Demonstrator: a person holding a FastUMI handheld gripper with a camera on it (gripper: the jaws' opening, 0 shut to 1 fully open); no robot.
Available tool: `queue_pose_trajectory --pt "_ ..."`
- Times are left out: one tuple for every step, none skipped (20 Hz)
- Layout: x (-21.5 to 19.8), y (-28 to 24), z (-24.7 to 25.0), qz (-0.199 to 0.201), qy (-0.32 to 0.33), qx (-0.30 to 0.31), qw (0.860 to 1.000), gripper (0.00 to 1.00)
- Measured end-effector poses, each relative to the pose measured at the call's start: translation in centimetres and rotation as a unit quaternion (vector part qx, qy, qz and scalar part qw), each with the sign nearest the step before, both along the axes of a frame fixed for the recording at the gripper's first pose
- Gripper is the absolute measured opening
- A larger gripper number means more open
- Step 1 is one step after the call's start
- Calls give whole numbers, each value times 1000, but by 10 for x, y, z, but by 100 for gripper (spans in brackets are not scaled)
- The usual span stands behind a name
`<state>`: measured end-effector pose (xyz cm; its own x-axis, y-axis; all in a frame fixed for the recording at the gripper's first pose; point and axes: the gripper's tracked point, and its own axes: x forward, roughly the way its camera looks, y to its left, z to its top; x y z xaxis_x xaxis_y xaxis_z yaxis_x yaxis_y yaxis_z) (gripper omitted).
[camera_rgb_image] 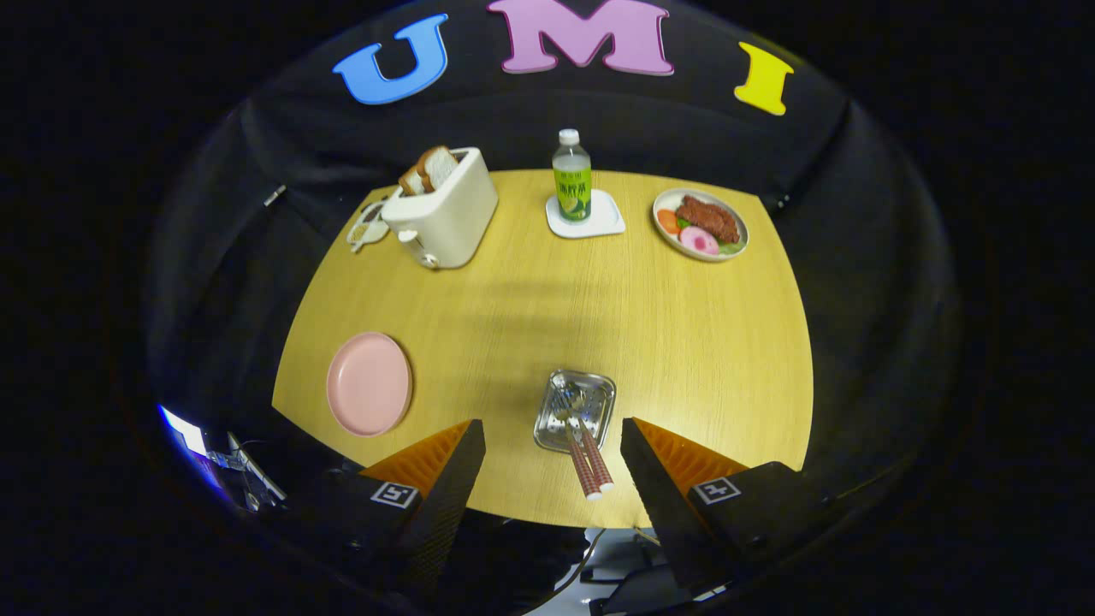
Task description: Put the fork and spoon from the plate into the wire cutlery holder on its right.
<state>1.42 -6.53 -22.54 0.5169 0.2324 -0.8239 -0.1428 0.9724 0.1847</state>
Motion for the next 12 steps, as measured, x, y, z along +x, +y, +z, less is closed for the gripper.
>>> queue_pose_trajectory --pt "4 3 12 -7 -37 -4 999 100" --pt "7 5 26 -12 -74 -8 997 100" --pt "10 7 38 -14 -111 -13 994 100" --pt "14 7 51 -16 -149 -21 988 100" --pt "20 10 60 -18 -186 -28 982 100" --pt "26 11 72 -22 -219 -34 975 100" --pt "26 11 87 -25 -248 -42 968 100" --pt "25 9 103 -27 -273 -49 960 100" --pt "25 8 117 -30 -294 -56 954 98" --pt "24 8 133 -35 -313 -57 947 98" --pt "22 8 145 -39 -332 -50 941 98" --pt "23 8 158 -43 -346 -41 936 98"
